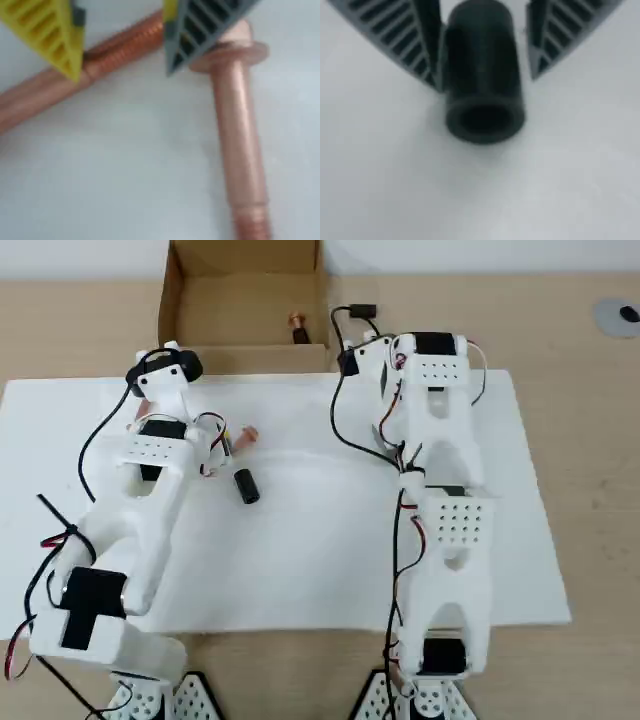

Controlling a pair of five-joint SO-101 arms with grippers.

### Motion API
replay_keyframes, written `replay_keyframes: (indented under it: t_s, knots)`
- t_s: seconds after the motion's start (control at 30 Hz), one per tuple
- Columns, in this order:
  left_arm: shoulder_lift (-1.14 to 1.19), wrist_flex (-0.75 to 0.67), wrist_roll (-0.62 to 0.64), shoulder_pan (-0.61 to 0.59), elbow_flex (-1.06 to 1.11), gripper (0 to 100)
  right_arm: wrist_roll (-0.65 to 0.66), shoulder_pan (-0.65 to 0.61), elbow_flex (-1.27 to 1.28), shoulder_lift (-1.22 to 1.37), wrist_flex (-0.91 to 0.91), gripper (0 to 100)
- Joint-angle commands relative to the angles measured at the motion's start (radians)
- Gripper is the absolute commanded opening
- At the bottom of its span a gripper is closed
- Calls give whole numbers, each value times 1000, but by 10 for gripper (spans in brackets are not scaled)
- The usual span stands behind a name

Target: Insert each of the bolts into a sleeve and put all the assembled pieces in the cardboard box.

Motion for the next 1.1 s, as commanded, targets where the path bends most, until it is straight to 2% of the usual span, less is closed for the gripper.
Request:
replay_keyframes:
  t_s: [0.0,0.1,0.53,0.87,1.07]
  knots:
    - [-15,2,-6,9,3,124,8,24,-13,5,3,118]
    - [-15,2,-6,9,3,124,6,24,-13,5,3,5]
    - [-35,-2,-6,9,9,124,0,25,-124,-82,40,12]
    - [-255,-160,-34,20,236,124,-28,22,-51,-366,40,12]
    - [-329,-184,-34,18,296,124,-28,18,-12,-441,40,12]
